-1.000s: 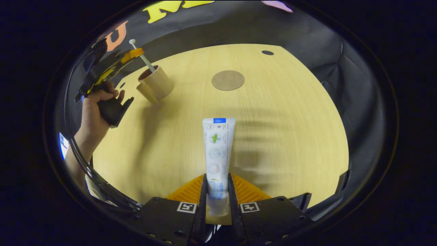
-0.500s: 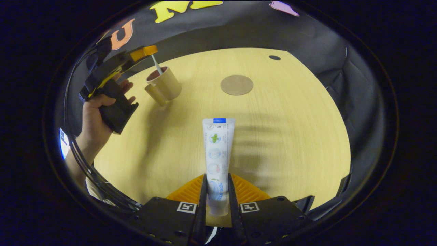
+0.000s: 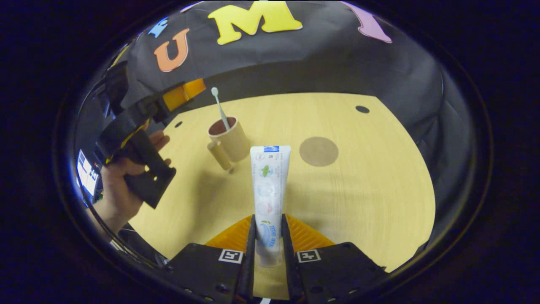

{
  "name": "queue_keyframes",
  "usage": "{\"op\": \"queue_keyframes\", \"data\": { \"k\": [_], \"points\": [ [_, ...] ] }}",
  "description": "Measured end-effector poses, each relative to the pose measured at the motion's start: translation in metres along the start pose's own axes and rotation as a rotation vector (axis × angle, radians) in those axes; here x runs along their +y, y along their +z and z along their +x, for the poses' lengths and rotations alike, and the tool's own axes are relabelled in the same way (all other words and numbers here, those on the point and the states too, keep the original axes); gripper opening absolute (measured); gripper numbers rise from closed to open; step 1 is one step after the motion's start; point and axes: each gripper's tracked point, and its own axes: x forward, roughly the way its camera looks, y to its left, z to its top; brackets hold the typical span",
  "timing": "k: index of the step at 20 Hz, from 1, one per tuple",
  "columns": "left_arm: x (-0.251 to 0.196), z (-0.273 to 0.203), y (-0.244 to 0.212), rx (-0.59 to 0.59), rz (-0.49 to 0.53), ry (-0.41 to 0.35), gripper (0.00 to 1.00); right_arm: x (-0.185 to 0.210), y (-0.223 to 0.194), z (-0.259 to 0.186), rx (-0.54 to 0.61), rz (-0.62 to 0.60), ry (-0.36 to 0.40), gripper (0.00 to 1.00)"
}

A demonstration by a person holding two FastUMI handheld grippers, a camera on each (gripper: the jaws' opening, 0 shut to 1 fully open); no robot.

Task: Put the toothbrush and toothpaste on the desktop into the cup, then pick up the cup and place it on the coaster on the desktop.

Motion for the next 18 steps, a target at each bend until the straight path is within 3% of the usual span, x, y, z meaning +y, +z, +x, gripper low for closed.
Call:
{"op": "queue_keyframes", "data": {
  "k": [7, 10, 14, 18],
  "points": [
    [0.044, -0.026, 0.005, 0.026, 0.004, 0.070, 1.00, -0.003, 0.007, -0.009, -0.324, -0.115, 0.039, 0.31],
    [0.058, -0.033, 0.009, 0.029, -0.009, 0.098, 1.00, 0.001, 0.008, -0.017, -0.437, -0.165, 0.109, 0.31],
    [0.074, -0.040, 0.008, 0.039, -0.006, 0.125, 1.00, 0.002, 0.006, -0.026, -0.490, -0.228, 0.132, 0.31],
    [0.085, -0.044, 0.009, 0.044, -0.004, 0.138, 1.00, 0.001, 0.007, -0.004, -0.475, -0.228, 0.129, 0.32]
  ]
}}
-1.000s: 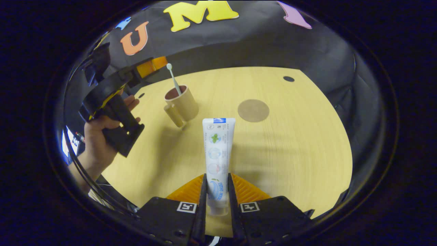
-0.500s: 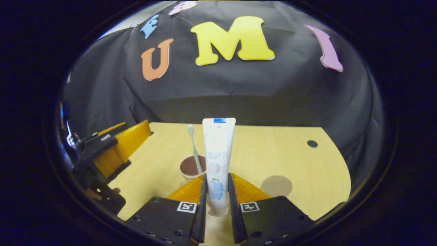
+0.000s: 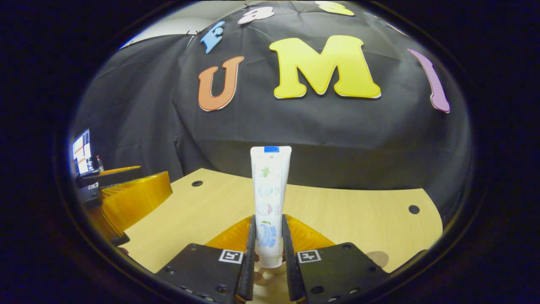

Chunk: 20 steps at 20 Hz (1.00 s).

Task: Put the toothbrush and toothpaste on the desktop into the cup, then pick up the cup and place it on the coaster on the desktop.

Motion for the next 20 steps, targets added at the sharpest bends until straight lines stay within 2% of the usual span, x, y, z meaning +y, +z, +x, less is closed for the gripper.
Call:
{"op": "queue_keyframes", "data": {
  "k": [3, 12, 15, 18, 20],
  "points": [
    [0.005, 0.002, -0.007, 0.016, -0.018, 0.011, 1.00, 0.006, -0.002, 0.010, 0.000, -0.031, 0.003, 0.32],
    [-0.006, 0.009, 0.001, 0.005, -0.014, -0.013, 1.00, 0.008, 0.006, -0.008, 0.005, -0.031, 0.020, 0.41],
    [-0.010, 0.007, -0.001, 0.006, -0.013, -0.023, 1.00, 0.002, 0.013, -0.016, -0.009, -0.026, 0.003, 0.47],
    [-0.016, 0.007, -0.001, 0.015, -0.019, -0.033, 1.00, -0.009, 0.018, -0.027, -0.016, -0.021, -0.025, 0.48],
    [-0.021, 0.004, -0.003, 0.024, -0.024, -0.044, 1.00, -0.020, 0.025, -0.044, -0.022, -0.017, -0.051, 0.55]
  ]
}}
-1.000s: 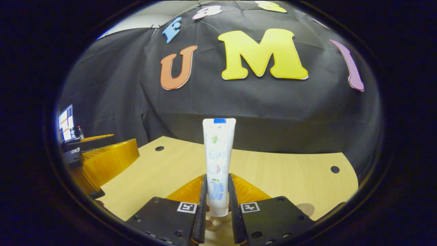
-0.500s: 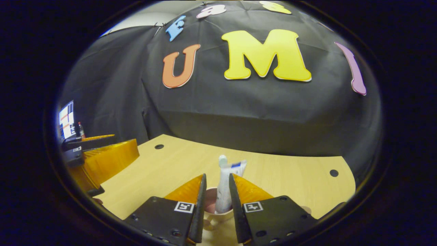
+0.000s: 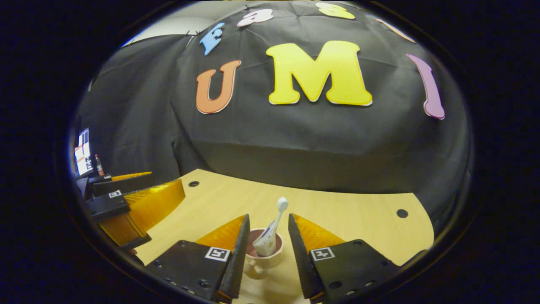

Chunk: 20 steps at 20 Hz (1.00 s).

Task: Put the toothbrush and toothpaste on the desktop into the cup, then pick up the cup and place it on the coaster on the desktop.

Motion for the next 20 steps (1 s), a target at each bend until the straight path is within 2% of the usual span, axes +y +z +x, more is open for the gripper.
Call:
{"op": "queue_keyframes", "data": {
  "k": [3, 5, 9, 11, 14, 15, 20],
  "points": [
    [-0.011, -0.007, -0.004, 0.022, -0.012, -0.024, 1.00, -0.023, 0.007, -0.036, -0.022, -0.029, -0.049, 0.56],
    [-0.021, -0.012, -0.006, 0.045, -0.015, -0.037, 1.00, -0.037, 0.012, -0.062, -0.030, -0.017, -0.074, 0.69],
    [-0.050, -0.022, -0.024, 0.149, -0.025, -0.077, 1.00, -0.065, 0.007, -0.108, -0.022, -0.008, -0.116, 0.72],
    [-0.067, -0.026, -0.037, 0.238, -0.012, -0.100, 0.97, -0.083, 0.001, -0.127, -0.008, -0.006, -0.142, 0.72],
    [-0.085, -0.028, -0.066, 0.399, -0.018, -0.129, 1.00, -0.113, -0.003, -0.145, 0.004, 0.019, -0.191, 0.72],
    [-0.087, -0.030, -0.077, 0.457, -0.021, -0.131, 0.98, -0.120, -0.003, -0.150, 0.003, 0.030, -0.206, 0.72],
    [-0.101, -0.022, -0.126, 0.731, -0.038, -0.153, 0.98, -0.154, 0.003, -0.168, -0.008, 0.068, -0.268, 0.72]
  ]
}}
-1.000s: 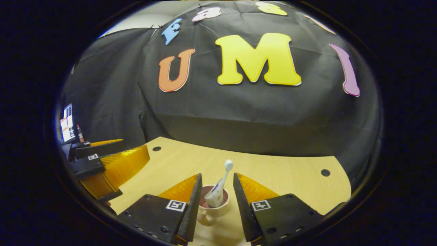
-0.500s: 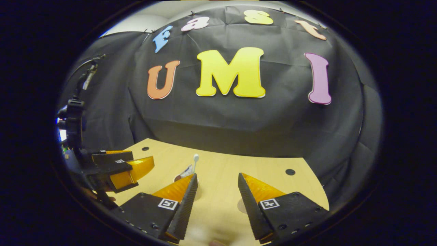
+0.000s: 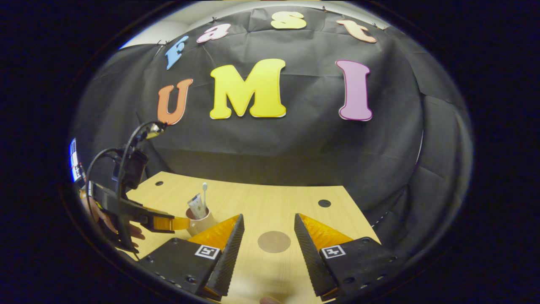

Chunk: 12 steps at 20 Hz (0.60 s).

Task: Put the toothbrush and toothpaste on the desktop into the cup, then pick up the cup and place it on the coaster on the desktop.

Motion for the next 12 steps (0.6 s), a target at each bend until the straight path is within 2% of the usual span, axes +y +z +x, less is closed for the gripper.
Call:
{"op": "queue_keyframes", "data": {
  "k": [5, 8, 10, 12],
  "points": [
    [0.000, 0.027, -0.020, 0.186, -0.038, -0.001, 0.98, -0.020, 0.001, -0.004, 0.011, 0.007, -0.032, 0.75],
    [0.001, 0.036, -0.026, 0.240, -0.025, 0.013, 0.96, -0.024, -0.002, -0.006, 0.023, 0.009, -0.046, 0.75],
    [0.003, 0.037, -0.030, 0.270, 0.001, 0.039, 0.93, -0.026, -0.002, -0.005, 0.027, 0.009, -0.048, 0.76],
    [0.004, 0.036, -0.030, 0.281, 0.033, 0.056, 0.85, -0.026, -0.002, -0.003, 0.030, 0.011, -0.051, 0.76]
  ]
}}
